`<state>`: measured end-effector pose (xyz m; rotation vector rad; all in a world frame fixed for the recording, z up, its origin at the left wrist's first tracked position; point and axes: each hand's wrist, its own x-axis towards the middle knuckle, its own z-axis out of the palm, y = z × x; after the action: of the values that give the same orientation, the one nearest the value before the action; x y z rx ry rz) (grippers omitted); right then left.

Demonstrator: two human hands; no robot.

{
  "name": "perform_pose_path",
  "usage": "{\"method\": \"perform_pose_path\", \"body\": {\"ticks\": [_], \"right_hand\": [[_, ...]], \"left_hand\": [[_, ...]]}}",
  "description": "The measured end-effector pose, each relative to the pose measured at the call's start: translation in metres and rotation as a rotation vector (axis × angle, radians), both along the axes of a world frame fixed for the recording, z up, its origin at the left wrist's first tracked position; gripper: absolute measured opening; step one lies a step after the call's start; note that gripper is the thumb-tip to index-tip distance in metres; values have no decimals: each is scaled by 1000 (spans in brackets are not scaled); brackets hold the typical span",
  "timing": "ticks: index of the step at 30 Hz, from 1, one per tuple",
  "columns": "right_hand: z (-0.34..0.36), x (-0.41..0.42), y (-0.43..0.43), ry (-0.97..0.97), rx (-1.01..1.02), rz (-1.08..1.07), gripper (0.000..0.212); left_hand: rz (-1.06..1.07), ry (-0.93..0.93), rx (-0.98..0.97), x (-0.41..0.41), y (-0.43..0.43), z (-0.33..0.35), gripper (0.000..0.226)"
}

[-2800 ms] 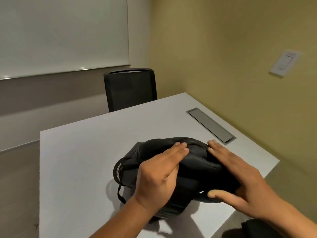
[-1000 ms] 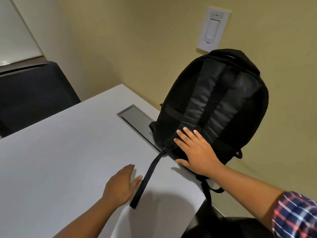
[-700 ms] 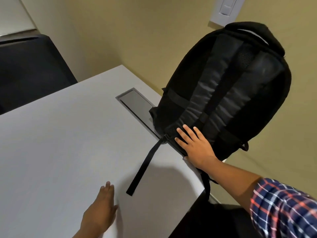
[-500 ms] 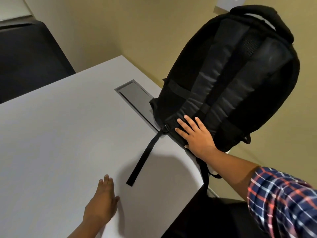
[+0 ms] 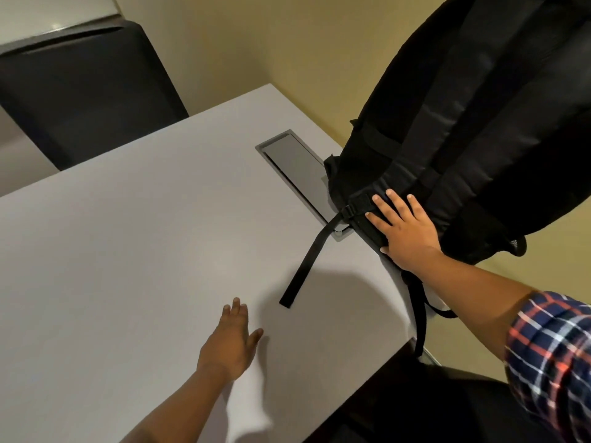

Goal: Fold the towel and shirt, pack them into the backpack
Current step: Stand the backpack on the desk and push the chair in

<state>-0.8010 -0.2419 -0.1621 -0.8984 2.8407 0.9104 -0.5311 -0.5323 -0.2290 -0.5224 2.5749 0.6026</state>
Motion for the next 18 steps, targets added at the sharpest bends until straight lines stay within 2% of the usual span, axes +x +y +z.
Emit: {"method": "perform_pose_path", "body": {"ticks": [9,18], "right_hand": [[5,26,-26,-134,-152,-137,75],[-3,127,-65,-273,-375,-146,66]], "left_hand": [[-19,31,0,19,-3,18,66],[13,67,-43,57,-41,33,70]]}}
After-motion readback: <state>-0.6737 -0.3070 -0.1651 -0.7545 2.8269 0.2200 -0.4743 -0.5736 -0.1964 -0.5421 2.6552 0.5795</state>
